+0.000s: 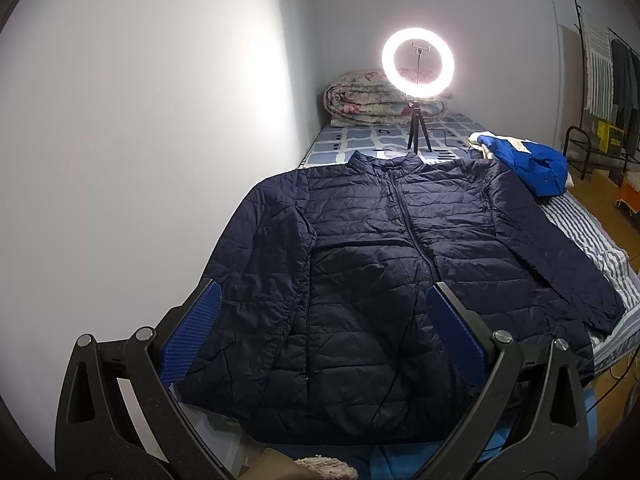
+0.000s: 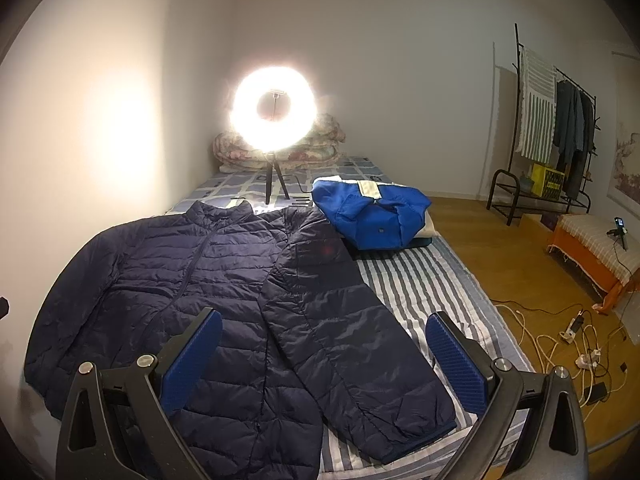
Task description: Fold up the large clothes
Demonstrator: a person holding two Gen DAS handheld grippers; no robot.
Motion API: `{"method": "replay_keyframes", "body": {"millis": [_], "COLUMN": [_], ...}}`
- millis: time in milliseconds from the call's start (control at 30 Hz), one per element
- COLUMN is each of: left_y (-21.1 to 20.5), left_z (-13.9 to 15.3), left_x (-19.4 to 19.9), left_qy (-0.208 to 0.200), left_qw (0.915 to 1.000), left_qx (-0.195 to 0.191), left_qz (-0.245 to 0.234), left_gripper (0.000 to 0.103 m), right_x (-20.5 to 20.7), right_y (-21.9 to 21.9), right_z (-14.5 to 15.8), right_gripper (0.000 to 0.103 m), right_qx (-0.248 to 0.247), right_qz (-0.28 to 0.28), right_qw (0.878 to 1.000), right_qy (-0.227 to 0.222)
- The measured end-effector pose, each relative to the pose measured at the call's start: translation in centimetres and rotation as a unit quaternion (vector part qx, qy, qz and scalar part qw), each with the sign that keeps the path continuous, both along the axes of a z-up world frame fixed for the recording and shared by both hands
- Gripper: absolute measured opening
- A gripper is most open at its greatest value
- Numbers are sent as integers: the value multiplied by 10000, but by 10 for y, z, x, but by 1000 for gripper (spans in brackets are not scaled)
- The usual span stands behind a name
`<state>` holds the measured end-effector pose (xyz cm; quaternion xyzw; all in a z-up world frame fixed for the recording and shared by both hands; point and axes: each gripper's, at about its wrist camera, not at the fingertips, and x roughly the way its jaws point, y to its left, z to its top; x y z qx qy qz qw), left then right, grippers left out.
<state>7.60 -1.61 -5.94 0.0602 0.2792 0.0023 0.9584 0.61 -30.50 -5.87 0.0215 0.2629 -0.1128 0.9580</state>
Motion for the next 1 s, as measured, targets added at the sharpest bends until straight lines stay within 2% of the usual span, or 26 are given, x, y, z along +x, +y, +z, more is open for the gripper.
{"method": "replay_keyframes", "body": {"millis": [1000], "left_y": [9], "left_z": [-9], "left_x": [5], "left_qy": [11], "left_qw": [10000], "left_qx": [-45], "left_qz": [29], "left_gripper": [103], "right_x": [7], "right_y": [13], "right_z": [-3], "right_gripper": [103], "right_qx": [-17], "right_qz": [119], "right_qw": [9999], "right_qy": [39]}}
